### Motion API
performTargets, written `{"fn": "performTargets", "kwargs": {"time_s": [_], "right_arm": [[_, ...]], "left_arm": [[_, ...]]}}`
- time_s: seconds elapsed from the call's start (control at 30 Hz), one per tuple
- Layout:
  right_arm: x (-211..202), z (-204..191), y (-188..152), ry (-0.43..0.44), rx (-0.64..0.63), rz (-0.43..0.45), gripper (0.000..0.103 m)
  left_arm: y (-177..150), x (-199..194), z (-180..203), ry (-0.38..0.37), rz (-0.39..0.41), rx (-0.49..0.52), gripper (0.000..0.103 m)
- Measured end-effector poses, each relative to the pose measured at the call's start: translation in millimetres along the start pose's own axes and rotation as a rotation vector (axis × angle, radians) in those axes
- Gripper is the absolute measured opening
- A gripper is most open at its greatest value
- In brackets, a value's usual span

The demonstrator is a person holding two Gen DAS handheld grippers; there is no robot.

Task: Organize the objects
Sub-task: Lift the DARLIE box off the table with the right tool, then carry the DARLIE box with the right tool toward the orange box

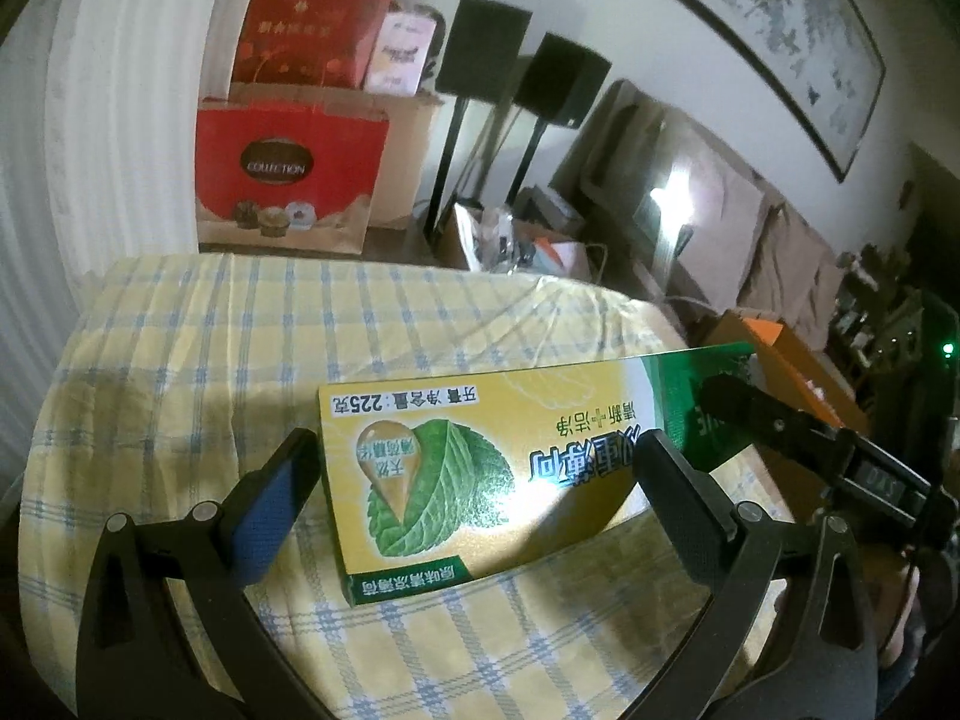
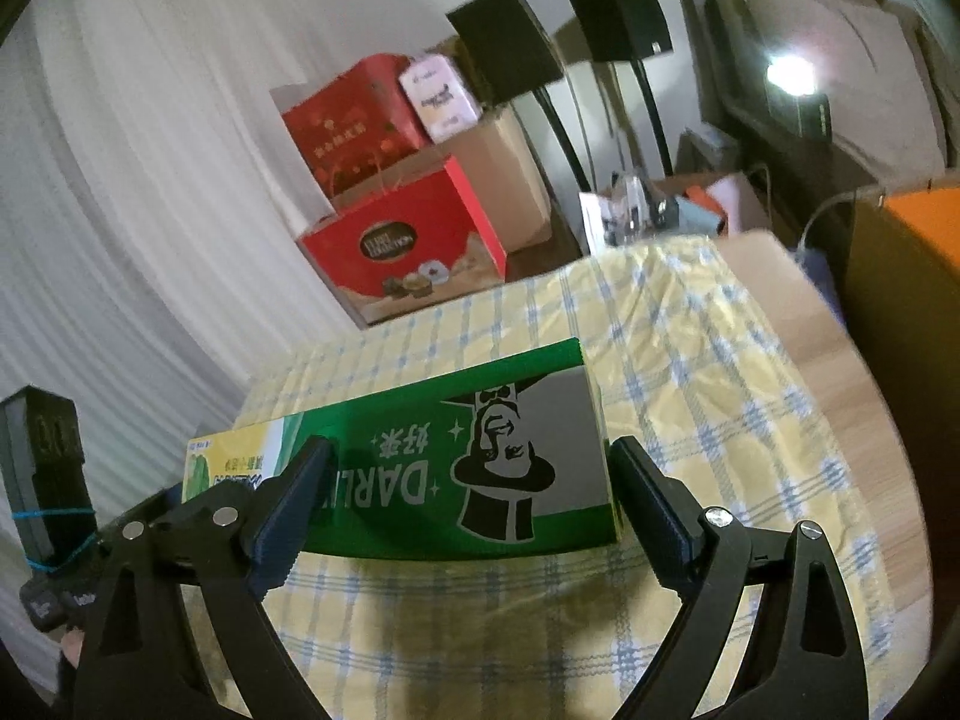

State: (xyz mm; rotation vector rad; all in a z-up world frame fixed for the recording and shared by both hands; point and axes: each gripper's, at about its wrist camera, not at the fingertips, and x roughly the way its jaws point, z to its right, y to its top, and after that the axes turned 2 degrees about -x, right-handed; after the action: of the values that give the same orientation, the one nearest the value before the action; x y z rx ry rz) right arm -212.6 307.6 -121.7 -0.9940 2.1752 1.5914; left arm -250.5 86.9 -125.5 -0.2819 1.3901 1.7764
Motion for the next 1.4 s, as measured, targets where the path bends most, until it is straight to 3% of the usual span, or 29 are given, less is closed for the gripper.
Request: {"fn": "performTargets", "kwargs": {"time_s": [1.4], "right_arm": [[-136.1, -16.8, 25.8, 0.012, -0.038, 0.282, 0.094]], "left_arm": [[27.6, -89.5, 93.7, -0.053, 0.253, 0.162, 0.103]]}}
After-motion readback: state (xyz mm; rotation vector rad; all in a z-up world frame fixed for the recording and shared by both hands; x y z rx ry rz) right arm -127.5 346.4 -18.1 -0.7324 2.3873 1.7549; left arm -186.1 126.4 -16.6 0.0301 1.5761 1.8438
